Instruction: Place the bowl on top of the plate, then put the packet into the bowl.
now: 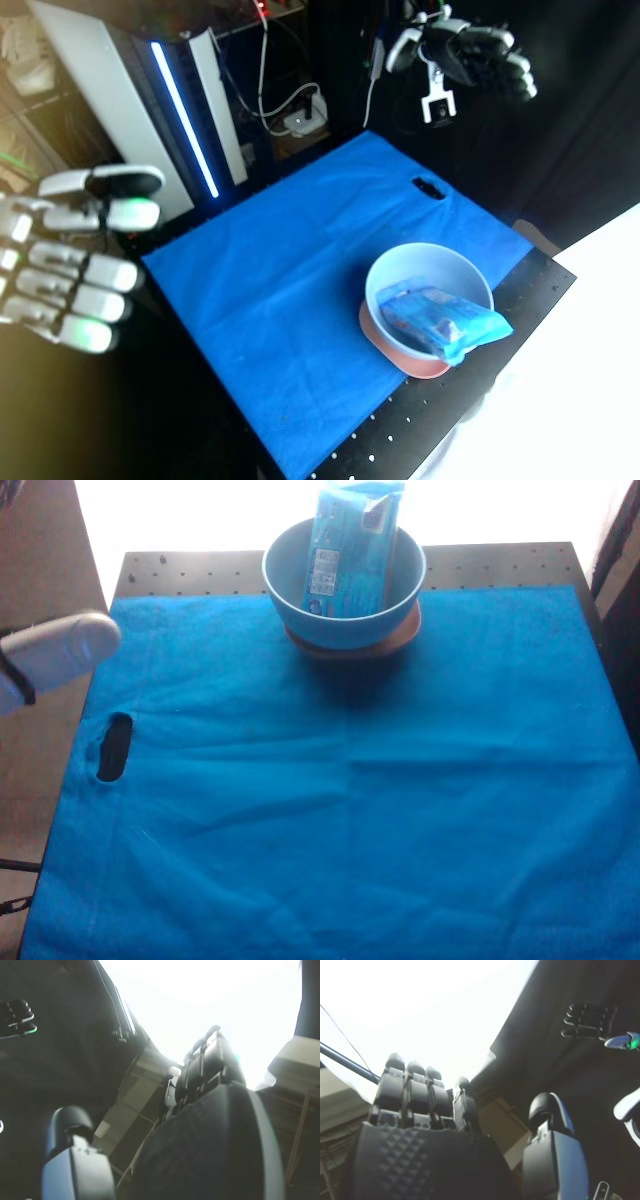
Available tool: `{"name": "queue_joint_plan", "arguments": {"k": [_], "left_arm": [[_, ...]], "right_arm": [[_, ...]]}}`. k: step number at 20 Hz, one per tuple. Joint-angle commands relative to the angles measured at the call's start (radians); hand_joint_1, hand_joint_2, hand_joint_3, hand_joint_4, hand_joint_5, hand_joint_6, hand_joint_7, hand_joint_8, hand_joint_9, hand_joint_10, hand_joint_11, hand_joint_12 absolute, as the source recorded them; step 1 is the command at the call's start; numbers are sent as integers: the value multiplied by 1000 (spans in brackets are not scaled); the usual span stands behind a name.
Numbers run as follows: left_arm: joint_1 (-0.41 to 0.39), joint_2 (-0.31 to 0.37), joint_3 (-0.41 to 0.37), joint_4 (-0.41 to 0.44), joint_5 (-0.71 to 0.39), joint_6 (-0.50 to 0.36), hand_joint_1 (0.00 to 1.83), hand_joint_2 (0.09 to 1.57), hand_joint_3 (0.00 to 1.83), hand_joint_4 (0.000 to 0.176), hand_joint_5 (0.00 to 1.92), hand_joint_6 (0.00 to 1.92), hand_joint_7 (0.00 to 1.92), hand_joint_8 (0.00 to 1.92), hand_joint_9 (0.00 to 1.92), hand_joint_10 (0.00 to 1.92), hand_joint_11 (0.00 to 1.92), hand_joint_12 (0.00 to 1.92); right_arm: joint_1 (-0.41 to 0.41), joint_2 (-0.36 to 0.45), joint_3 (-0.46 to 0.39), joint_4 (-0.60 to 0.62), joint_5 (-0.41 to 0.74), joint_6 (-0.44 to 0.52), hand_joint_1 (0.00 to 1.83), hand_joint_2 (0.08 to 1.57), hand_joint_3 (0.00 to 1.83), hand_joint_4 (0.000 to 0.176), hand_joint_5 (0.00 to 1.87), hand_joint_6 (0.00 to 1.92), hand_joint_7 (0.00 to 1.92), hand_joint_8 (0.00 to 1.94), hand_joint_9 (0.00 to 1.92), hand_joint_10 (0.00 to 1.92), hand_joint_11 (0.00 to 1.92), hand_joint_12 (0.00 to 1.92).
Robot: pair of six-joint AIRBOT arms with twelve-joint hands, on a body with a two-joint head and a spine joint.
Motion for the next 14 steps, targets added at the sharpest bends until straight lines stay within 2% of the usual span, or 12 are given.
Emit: {"name": "queue_joint_plan", "arguments": {"k": [1, 3, 4, 5, 6, 7, 9, 10, 11, 12, 13, 14], "left_arm": [[-20, 10, 6, 15, -118, -3, 545, 866, 9, 176, 0, 0, 0, 0, 0, 0, 0, 0], [-36, 15, 14, 19, -118, -3, 628, 861, 4, 176, 0, 0, 0, 0, 0, 0, 0, 0], [-46, 19, 18, 17, -118, -4, 614, 866, 6, 176, 0, 0, 0, 0, 0, 0, 0, 0], [-64, 22, 21, 20, -118, -4, 515, 891, 17, 171, 0, 0, 0, 0, 0, 0, 0, 0], [-84, 23, 26, 32, -118, -4, 435, 926, 29, 163, 0, 0, 0, 0, 0, 0, 0, 0], [-117, 24, 34, 62, -118, -3, 386, 935, 29, 152, 0, 0, 0, 0, 0, 0, 18, 8], [-135, 22, 48, 78, -118, -3, 344, 962, 18, 134, 0, 0, 0, 0, 86, 6, 73, 47], [-136, 24, 52, 83, -118, -3, 211, 1041, 20, 154, 0, 0, 0, 0, 189, 12, 57, 482], [-141, 31, 47, 90, -118, -4, 206, 1078, 14, 136, 56, 9, 63, 3, 227, 9, 11, 708], [-162, 38, 40, 120, -119, -3, 244, 1155, 14, 70, 283, 67, 201, 11, 262, 7, 1, 824], [-167, 38, 39, 127, -119, -3, 269, 1169, 7, 64, 567, 180, 345, 25, 291, 9, 0, 888], [-172, 38, 31, 139, -119, -3, 486, 1112, 0, 0, 815, 289, 630, 60, 491, 49, 21, 1033]], "right_arm": [[23, 9, 9, -7, 126, 7, 425, 1008, 0, 176, 16, 6, 0, 0, 0, 0, 0, 0], [58, 9, 15, -47, 126, 7, 444, 961, 0, 176, 0, 0, 0, 0, 0, 0, 0, 0], [78, 9, 15, -72, 126, 7, 478, 942, 0, 140, 17, 1, 40, 3, 64, 9, 0, 0], [99, 10, 15, -97, 126, 7, 513, 935, 0, 126, 3, 0, 49, 3, 93, 16, 0, 0], [128, 10, 16, -117, 126, 7, 489, 1005, 1, 59, 0, 0, 65, 2, 153, 16, 97, 55], [155, 19, 20, -139, 126, 7, 543, 1102, 11, 18, 0, 0, 18, 0, 73, 2, 19, 15], [166, 27, 21, -150, 127, 7, 476, 1129, 5, 26, 115, 16, 61, 6, 175, 16, 129, 238], [174, 30, 21, -161, 127, -3, 575, 1086, 0, 157, 16, 0, 67, 11, 150, 0, 10, 466], [183, 33, 20, -176, 127, -4, 626, 1090, 0, 155, 82, 15, 128, 13, 188, 9, 1, 495], [197, 46, 12, -194, 127, -3, 605, 1102, 0, 144, 48, 4, 158, 6, 220, 9, 0, 618], [197, 50, 10, -196, 127, -1, 587, 1133, 4, 144, 9, 0, 31, 0, 74, 1, 0, 610], [204, 64, 3, -218, 127, 9, 620, 1176, 6, 79, 268, 675, 422, 316, 408, 91, 0, 962]]}}
